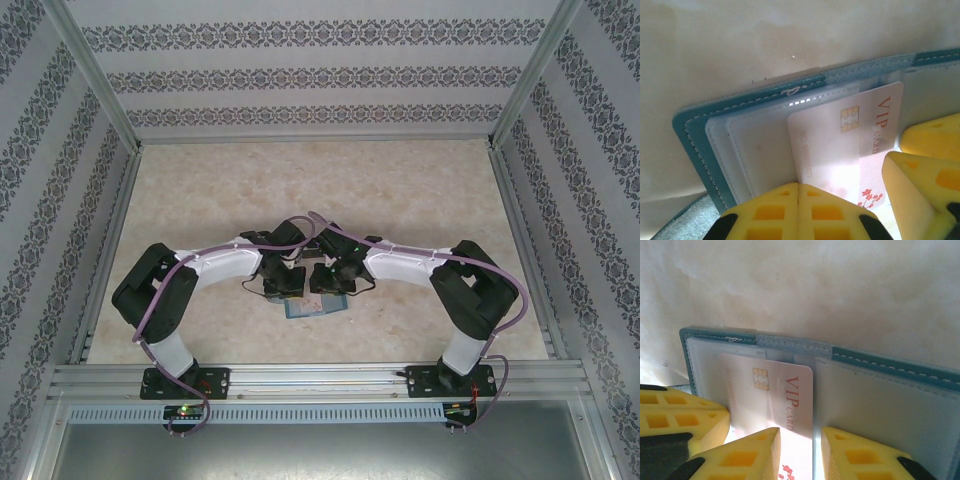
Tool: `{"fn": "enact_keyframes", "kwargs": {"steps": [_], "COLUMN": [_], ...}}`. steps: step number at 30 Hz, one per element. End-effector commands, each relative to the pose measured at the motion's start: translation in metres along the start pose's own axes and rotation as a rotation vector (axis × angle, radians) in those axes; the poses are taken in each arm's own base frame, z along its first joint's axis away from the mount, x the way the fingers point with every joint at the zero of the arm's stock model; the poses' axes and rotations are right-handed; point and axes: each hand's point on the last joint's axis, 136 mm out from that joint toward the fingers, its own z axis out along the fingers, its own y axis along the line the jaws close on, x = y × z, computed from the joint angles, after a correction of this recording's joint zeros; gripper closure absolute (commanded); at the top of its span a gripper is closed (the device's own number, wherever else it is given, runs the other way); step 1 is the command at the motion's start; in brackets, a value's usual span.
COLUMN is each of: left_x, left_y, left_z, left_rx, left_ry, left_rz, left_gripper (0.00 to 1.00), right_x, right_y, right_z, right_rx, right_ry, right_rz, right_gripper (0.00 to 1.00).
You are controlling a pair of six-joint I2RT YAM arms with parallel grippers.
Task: Take the credit cards out of the card holder
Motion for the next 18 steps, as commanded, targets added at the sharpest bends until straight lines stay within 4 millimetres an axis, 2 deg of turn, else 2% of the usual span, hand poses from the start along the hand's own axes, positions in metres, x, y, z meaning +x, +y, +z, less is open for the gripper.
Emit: {"fn": "enact_keyframes", "kwargs": {"steps": [1, 9, 18], "left_x": [0.009, 0.013, 0.014], "left_y": [0.017, 0.023, 0.026], "left_z": [0.006, 0.011, 0.014], "left_rx": [-0.093, -0.113, -0.123], "left_ry": [0.040, 0.061, 0.070], "left_rz": [0.016, 0.015, 0.013], "left_gripper": [1.00, 1.00, 1.00], "right_x": [0.004, 0.006, 0.003], "right_y": [-0.005, -0.003, 0.015], "right_z": [0.009, 0.012, -0.001], "right_rx": [-0.047, -0.153, -0.261], "right_ry": [0.033, 0.056, 0.035], "right_rz": [0.031, 0.068, 0.072], "right_gripper": [0.72, 0.73, 0.80]}}
